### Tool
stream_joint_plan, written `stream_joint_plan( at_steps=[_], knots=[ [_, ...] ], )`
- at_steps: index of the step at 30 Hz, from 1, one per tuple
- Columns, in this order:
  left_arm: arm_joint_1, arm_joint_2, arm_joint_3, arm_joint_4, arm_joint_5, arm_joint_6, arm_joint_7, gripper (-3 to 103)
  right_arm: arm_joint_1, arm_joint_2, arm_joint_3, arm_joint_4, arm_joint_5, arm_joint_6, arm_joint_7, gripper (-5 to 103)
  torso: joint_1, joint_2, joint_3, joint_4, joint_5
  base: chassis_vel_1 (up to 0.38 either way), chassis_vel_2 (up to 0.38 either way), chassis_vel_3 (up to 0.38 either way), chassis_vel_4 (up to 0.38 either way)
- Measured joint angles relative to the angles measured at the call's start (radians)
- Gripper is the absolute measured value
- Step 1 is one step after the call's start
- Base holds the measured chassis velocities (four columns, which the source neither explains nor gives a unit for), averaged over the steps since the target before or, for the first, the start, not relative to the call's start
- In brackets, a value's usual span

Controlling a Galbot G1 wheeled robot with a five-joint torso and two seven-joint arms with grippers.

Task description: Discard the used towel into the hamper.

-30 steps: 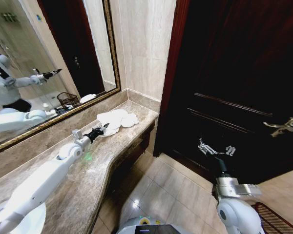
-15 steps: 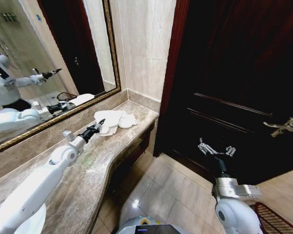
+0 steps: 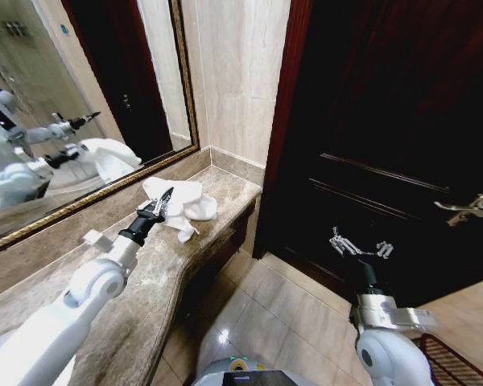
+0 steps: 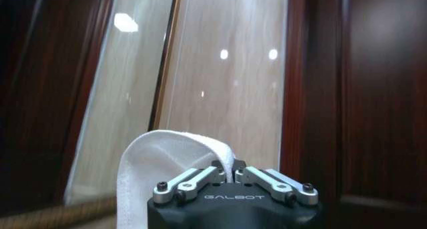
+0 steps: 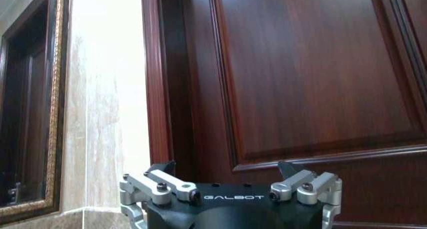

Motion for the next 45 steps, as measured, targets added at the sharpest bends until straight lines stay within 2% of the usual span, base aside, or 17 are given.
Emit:
stream_joint_plan(
  at_steps=[6, 10, 17, 24, 30, 42, 45],
  knots=[
    [0.074, -0.038, -0.115, -0.119, 0.029, -0.032, -0.048, 2, -0.010, -0.002, 0.005, 0.002, 0.010, 0.010, -0.005, 100, 0.000, 0.000, 0.000, 0.0000, -0.0001, 0.000, 0.000, 0.000, 0.000],
    [0.091, -0.059, -0.143, -0.141, 0.031, -0.045, -0.055, 2, -0.012, -0.009, 0.007, 0.004, 0.013, 0.011, -0.006, 100, 0.000, 0.000, 0.000, 0.0000, -0.0002, 0.000, 0.000, 0.000, 0.000],
    [0.141, -0.098, -0.196, -0.181, 0.057, -0.029, -0.058, 2, -0.020, 0.000, 0.016, -0.002, 0.022, 0.033, -0.013, 100, 0.000, 0.000, 0.000, 0.0001, -0.0003, 0.000, 0.000, 0.000, 0.000],
    [0.142, -0.084, -0.206, -0.195, 0.058, -0.013, -0.054, 2, -0.034, 0.038, 0.017, -0.003, 0.007, 0.059, -0.018, 100, 0.000, 0.000, 0.000, 0.0000, -0.0002, 0.000, 0.000, 0.000, 0.000],
    [0.132, -0.068, -0.192, -0.193, 0.056, -0.006, -0.052, 2, -0.051, 0.040, 0.023, -0.014, 0.011, 0.076, -0.028, 100, 0.000, 0.000, 0.000, 0.0000, -0.0002, -0.032, -0.039, -0.032, -0.031],
    [0.105, -0.035, -0.159, -0.179, 0.052, 0.008, -0.041, 2, -0.057, 0.051, 0.020, -0.024, 0.019, 0.097, -0.077, 100, 0.000, 0.000, 0.000, 0.0001, -0.0002, -0.080, -0.082, -0.079, -0.081],
    [0.104, -0.030, -0.156, -0.175, 0.052, 0.009, -0.038, 2, -0.059, 0.056, 0.021, -0.026, 0.033, 0.102, -0.113, 100, 0.000, 0.000, 0.000, -0.0001, -0.0003, -0.108, -0.106, -0.126, -0.119]
  ],
)
